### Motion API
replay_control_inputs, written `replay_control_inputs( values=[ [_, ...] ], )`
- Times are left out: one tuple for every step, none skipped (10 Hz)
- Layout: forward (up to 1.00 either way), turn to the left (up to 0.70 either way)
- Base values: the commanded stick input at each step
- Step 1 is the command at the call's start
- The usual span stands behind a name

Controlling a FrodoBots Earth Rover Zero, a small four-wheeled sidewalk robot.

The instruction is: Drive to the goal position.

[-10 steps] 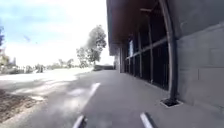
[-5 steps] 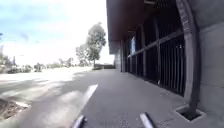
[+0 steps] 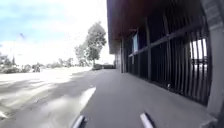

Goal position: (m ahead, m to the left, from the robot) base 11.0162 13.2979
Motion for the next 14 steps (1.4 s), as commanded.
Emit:
replay_control_inputs(
  values=[
    [1.00,0.33],
    [1.00,0.21],
    [1.00,0.00],
    [1.00,0.00],
    [1.00,0.00],
    [1.00,0.00],
    [1.00,0.00],
    [1.00,0.01],
    [1.00,0.04],
    [1.00,0.07],
    [1.00,0.31],
    [1.00,0.37],
    [1.00,0.00],
    [1.00,0.00]
  ],
)
